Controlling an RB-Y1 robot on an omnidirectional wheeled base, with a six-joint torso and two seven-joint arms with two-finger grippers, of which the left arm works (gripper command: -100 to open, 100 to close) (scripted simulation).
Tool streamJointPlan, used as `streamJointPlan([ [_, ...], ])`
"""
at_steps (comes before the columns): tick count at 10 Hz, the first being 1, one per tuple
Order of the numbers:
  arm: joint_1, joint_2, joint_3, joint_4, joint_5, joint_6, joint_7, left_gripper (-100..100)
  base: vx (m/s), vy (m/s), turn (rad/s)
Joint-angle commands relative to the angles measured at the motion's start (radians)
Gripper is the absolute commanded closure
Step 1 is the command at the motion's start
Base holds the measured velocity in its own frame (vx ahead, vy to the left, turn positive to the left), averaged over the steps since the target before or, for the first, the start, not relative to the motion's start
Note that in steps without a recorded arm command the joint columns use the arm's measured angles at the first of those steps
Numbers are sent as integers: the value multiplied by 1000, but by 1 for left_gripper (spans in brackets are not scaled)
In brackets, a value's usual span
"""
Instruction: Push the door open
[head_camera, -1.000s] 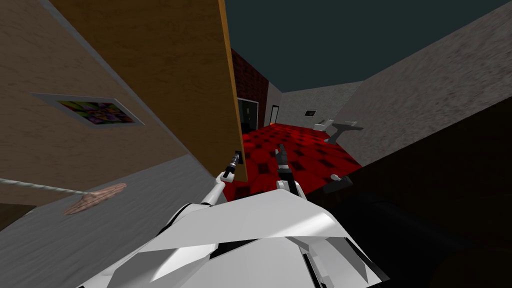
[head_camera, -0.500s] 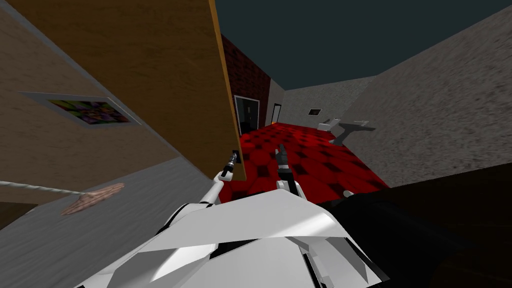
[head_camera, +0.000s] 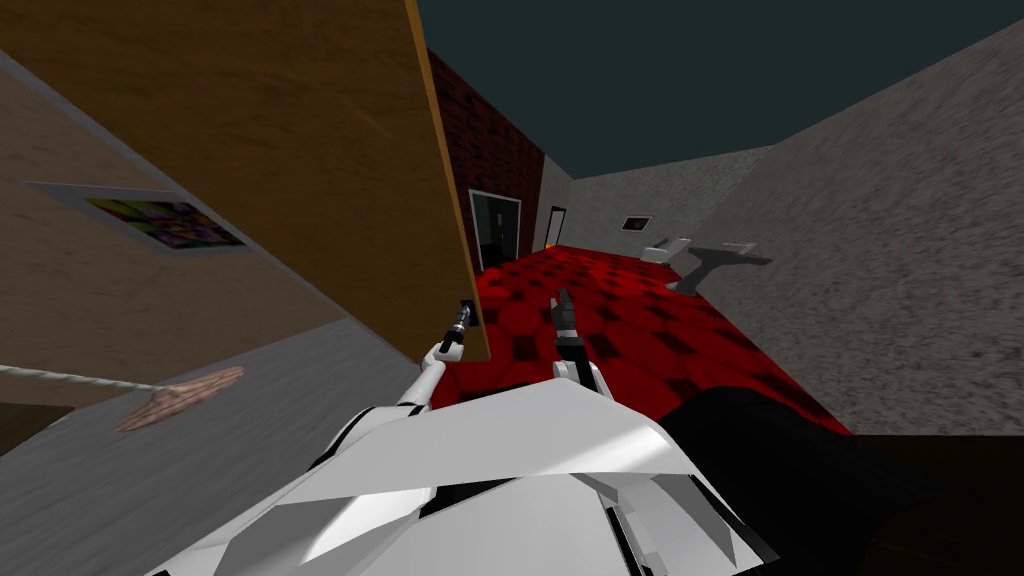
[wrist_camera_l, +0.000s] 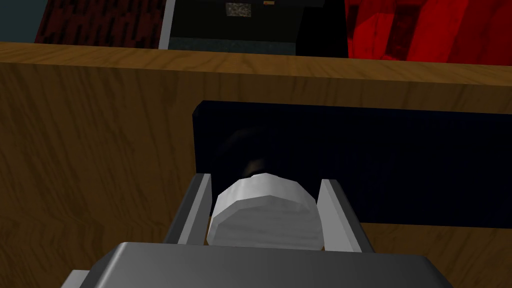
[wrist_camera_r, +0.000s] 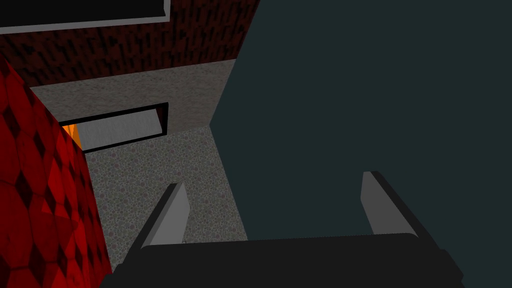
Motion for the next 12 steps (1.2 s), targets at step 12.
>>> streamJointPlan([
  [12, 4, 38, 134, 13, 38, 4, -53, 100, 171, -139, 71],
])
